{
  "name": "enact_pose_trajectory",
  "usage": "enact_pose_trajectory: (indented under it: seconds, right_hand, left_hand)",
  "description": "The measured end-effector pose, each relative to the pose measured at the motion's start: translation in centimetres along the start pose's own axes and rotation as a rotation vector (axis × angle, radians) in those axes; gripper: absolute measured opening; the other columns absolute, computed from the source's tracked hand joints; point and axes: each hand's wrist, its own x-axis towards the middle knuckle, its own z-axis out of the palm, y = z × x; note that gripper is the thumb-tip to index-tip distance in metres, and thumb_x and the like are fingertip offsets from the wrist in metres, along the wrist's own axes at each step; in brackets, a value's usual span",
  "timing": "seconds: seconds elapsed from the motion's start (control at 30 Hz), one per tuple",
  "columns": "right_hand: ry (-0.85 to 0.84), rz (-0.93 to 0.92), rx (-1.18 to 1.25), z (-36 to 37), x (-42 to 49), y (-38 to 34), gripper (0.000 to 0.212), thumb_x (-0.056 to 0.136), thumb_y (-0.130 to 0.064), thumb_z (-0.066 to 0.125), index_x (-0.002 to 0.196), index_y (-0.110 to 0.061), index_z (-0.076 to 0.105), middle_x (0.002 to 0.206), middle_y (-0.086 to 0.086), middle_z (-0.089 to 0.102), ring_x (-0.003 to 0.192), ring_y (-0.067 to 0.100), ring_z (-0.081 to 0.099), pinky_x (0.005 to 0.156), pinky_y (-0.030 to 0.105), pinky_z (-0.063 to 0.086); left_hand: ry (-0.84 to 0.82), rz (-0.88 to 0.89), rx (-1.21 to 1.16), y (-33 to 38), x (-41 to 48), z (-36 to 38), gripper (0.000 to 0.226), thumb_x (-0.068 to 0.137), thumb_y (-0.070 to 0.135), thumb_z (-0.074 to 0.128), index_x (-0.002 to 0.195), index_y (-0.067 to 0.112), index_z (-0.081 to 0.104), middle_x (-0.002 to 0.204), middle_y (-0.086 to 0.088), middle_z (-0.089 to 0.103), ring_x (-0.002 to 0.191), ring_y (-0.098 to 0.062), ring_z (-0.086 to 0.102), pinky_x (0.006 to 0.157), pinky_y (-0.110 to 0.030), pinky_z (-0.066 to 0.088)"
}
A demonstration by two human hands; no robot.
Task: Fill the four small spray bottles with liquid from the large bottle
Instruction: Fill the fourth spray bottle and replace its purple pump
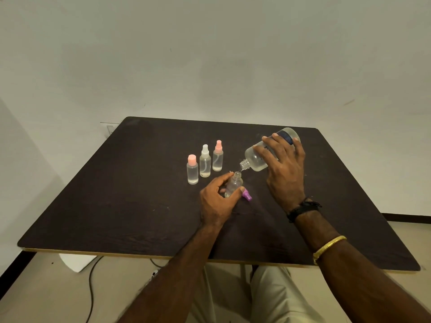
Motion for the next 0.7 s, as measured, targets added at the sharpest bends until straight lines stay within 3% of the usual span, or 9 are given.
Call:
enact_pose_trajectory:
  seconds: [0.53, 0.7]
  right_hand:
    - [-0.017, -0.048, 0.004, -0.43, 0.37, -0.16, 0.06, 0.078, 0.008, 0.065, 0.131, -0.018, 0.064, 0.145, 0.011, 0.056, 0.144, 0.031, 0.042, 0.119, 0.06, 0.021]
    - [-0.029, -0.062, 0.009, -0.7, 0.62, -0.3, 0.051, 0.085, -0.001, 0.05, 0.131, -0.018, 0.064, 0.145, 0.011, 0.056, 0.144, 0.031, 0.042, 0.118, 0.061, 0.022]
  left_hand:
    - [-0.001, 0.006, -0.015, 0.32, -0.13, -0.05, 0.056, 0.079, 0.033, 0.087, 0.13, 0.016, 0.069, 0.12, 0.004, 0.073, 0.106, -0.004, 0.07, 0.089, -0.028, 0.061]
    - [-0.006, 0.0, -0.03, 0.32, -0.15, -0.08, 0.056, 0.079, 0.033, 0.086, 0.13, 0.017, 0.068, 0.119, 0.005, 0.073, 0.105, -0.003, 0.07, 0.089, -0.027, 0.061]
